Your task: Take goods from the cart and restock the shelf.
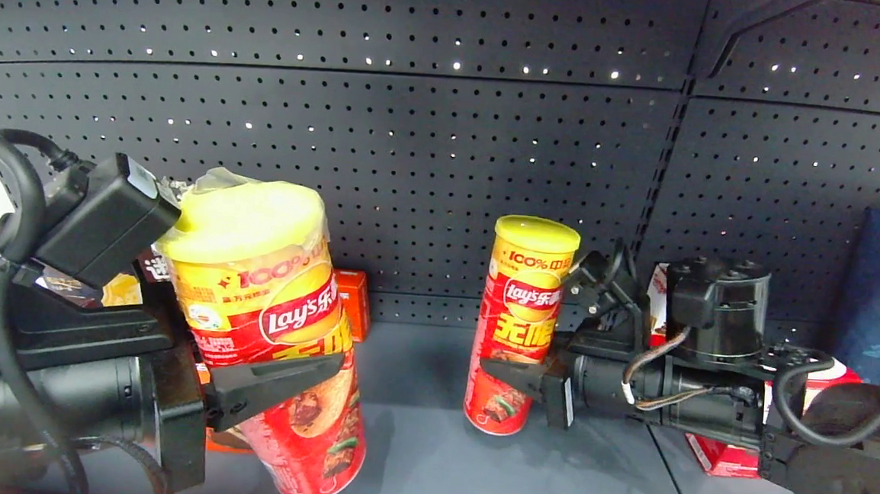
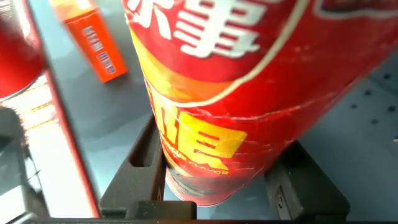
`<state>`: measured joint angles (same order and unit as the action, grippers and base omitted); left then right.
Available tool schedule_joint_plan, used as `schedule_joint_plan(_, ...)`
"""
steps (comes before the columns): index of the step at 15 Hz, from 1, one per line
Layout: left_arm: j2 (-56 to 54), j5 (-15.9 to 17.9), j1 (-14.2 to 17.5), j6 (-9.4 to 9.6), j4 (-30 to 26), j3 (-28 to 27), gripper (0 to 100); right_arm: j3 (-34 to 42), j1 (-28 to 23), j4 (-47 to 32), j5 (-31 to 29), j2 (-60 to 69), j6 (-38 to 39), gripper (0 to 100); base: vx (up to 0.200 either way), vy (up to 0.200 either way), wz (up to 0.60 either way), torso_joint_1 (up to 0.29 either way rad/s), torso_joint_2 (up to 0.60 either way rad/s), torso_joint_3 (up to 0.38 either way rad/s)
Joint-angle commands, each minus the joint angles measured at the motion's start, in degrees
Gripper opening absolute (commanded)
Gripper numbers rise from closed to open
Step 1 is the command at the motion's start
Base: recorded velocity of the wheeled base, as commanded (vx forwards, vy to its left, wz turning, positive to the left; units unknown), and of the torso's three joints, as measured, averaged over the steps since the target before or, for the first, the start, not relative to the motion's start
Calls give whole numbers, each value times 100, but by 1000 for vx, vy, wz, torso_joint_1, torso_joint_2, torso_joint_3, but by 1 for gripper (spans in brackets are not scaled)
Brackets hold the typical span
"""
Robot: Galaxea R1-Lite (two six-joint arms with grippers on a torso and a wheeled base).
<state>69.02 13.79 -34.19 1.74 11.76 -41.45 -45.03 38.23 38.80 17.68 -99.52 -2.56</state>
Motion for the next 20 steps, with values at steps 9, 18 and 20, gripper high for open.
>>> schedule_joint_plan(9,190,1,1,1,19,-74,0,1401,334,963,17,399,-34,0,0,0,0,0,0,0)
schedule_joint_plan(18,349,1,1,1,36,-109,0,1269,369,1024,-19,-23,-69,0,0,0,0,0,0,0)
schedule_joint_plan(20,349,1,1,1,36,-109,0,1190,369,1024,-10,-76,-69,0,0,0,0,0,0,0)
